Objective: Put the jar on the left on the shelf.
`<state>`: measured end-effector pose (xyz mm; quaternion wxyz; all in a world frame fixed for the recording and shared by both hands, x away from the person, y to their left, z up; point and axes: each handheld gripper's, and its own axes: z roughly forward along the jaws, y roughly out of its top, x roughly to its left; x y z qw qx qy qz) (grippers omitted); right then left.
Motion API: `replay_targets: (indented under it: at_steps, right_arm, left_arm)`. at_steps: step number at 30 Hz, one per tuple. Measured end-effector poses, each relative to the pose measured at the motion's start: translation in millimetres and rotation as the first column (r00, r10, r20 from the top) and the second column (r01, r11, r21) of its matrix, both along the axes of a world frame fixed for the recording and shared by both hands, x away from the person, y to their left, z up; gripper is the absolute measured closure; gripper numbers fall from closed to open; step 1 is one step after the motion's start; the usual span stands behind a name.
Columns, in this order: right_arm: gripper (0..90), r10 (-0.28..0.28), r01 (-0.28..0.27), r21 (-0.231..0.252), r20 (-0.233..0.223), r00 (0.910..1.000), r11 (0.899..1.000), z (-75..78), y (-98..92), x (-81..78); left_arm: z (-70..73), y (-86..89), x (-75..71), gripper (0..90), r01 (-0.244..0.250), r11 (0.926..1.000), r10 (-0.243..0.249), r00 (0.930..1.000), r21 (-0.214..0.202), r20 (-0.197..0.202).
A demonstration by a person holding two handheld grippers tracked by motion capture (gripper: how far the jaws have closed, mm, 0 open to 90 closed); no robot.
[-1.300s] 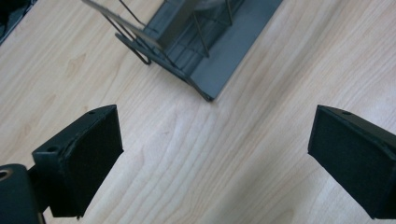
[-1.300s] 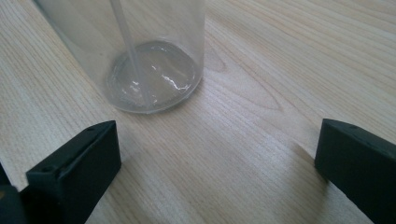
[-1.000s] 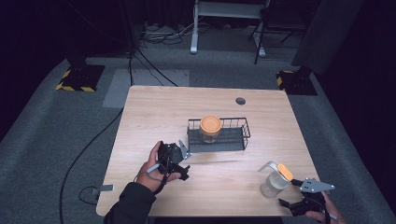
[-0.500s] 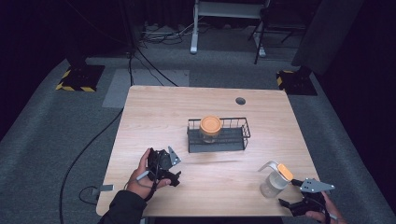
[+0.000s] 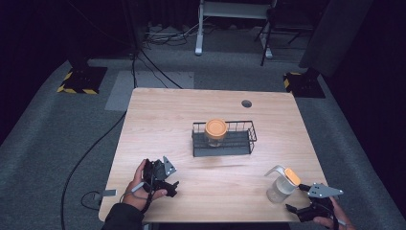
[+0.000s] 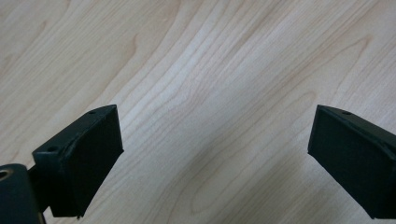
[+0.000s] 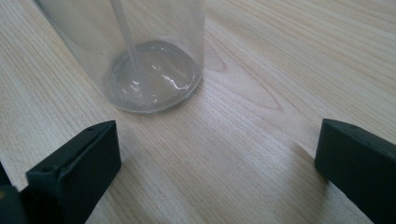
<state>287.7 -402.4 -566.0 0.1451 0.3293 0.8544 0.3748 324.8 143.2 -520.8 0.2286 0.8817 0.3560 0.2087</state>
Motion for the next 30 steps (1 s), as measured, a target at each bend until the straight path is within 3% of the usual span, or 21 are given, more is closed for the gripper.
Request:
replay_targets:
  at_steps: [9,19,21,26,28,30]
  right_arm:
    - [0.1,0.0,0.0,0.0,0.001,1.0,1.0,0.0,-0.2,-0.1]
    - [0.1,0.001,-0.001,-0.001,0.001,1.0,1.0,0.0,-0.3,-0.1]
    - [0.1,0.0,0.0,0.0,0.001,1.0,1.0,0.0,-0.2,-0.1]
    - [0.1,0.001,-0.001,0.0,0.001,1.0,1.0,0.0,-0.2,-0.1]
    - [0.1,0.001,-0.001,0.0,0.001,1.0,1.0,0.0,-0.2,-0.1]
    - [0.1,0.0,0.0,0.0,0.001,1.0,1.0,0.0,-0.2,-0.1]
  left_arm:
    - [-9.7,11.8,-8.0,3.1,-0.011,0.999,0.01,0.9998,-0.044,-0.018]
    - [-23.3,26.5,-11.2,3.2,-0.058,0.9954,0.054,0.9966,-0.076,-0.063]
    - [-23.6,29.2,-11.4,3.0,-0.073,0.9945,0.069,0.9962,-0.076,-0.054]
    - [-29.4,37.6,-12.2,2.1,-0.08,0.9858,0.073,0.9958,-0.148,-0.055]
    - [-34.8,42.9,-11.4,2.0,-0.084,0.973,0.07,0.9951,-0.215,-0.069]
    - [-38.7,46.4,-12.8,0.1,-0.059,0.9675,0.052,0.998,-0.246,-0.036]
